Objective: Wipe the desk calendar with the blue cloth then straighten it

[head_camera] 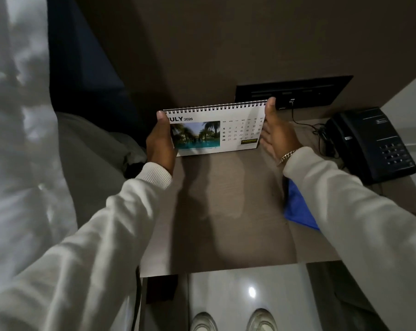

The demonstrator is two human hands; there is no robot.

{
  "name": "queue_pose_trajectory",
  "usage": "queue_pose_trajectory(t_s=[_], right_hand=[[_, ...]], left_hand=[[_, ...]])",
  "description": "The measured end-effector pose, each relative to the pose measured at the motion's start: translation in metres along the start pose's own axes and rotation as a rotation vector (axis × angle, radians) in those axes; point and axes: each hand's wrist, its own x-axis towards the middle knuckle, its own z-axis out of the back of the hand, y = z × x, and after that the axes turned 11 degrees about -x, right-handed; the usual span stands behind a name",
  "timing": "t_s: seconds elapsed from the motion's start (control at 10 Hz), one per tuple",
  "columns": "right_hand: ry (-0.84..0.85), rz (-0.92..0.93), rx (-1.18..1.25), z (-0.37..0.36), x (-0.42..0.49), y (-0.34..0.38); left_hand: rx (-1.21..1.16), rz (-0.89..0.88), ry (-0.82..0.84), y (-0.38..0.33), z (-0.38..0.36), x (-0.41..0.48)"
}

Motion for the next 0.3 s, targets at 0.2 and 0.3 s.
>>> queue_pose_trajectory(t_s=[0.2, 0.3], right_hand=[[-0.105, -0.017, 0.019, -0.006, -0.004, 0.003], [-0.225, 0.011, 0.137, 0.009, -0.019, 0.019]], left_hand=[[0.068, -0.005, 0.010, -0.009, 0.004, 0.004], [0.085, -0.061, -0.017, -0.019, 0.008, -0.005]])
